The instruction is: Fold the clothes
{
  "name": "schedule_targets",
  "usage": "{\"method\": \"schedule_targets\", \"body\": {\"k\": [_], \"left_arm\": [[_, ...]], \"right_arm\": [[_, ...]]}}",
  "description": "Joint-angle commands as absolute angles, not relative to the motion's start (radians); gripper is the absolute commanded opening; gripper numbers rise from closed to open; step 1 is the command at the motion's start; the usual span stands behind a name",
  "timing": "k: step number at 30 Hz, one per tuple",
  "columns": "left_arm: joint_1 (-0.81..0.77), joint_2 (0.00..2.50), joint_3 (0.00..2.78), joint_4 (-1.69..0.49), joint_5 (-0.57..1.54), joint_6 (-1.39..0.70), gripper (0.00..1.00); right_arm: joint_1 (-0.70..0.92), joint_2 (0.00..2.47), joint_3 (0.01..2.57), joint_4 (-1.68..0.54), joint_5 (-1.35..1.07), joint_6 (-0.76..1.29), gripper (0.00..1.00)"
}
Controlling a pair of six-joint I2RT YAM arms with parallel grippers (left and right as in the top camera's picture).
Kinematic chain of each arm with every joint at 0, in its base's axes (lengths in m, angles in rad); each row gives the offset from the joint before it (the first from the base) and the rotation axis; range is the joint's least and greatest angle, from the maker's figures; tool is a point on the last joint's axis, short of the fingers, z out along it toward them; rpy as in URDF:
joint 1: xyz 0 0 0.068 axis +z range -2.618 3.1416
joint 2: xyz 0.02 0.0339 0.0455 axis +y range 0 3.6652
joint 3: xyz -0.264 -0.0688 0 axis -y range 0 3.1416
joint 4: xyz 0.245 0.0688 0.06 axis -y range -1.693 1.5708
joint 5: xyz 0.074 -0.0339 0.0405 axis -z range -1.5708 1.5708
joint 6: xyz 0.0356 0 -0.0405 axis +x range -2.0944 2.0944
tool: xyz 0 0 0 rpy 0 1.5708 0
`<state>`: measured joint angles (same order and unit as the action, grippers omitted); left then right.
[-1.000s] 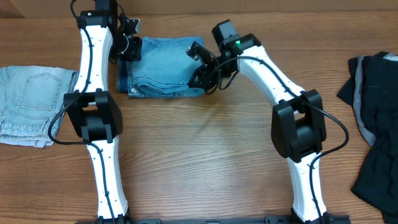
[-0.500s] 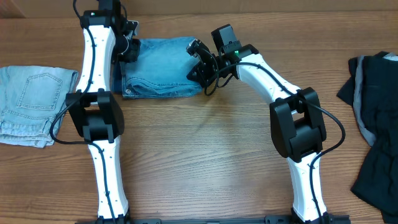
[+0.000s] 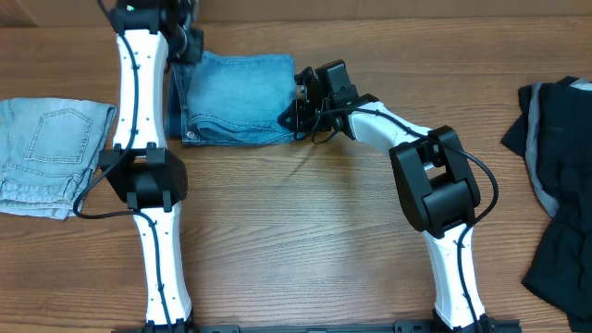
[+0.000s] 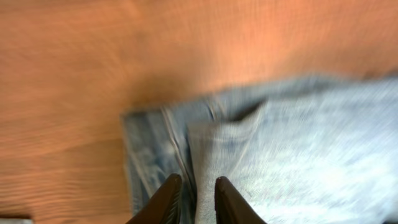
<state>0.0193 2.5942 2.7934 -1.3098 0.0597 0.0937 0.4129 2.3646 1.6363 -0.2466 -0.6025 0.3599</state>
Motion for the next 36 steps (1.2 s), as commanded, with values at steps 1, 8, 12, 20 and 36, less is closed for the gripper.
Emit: {"method": "schedule_targets", "body": {"k": [1,8,12,20,36], "left_arm": [[0.019,2.584,2.86,-1.313,0.057,-0.031,0.28],[0.006,2.598,2.636,-1.174,0.334,-0.03,0.15],[0.012,2.598,2.444,-1.022,0.296,-0.03,0.13],[0.114,2.598,2.195,-0.806,0.173,-0.053,0.1],[0.052,2.55,2.6,-1.424,0.628,-0.067,0.07]], "right_arm": [[0.418,2.452,1.603,-0.272,-0.514,0.394,0.04],[0.418,2.452,1.603,-0.263,-0.53,0.395,0.04],[0.418,2.452,1.603,-0.263,-0.53,0.394,0.04],[0.418,2.452,1.603,-0.267,-0.54,0.394,0.04],[0.418,2.452,1.604,-0.251,-0.564,0.398,0.04]]}}
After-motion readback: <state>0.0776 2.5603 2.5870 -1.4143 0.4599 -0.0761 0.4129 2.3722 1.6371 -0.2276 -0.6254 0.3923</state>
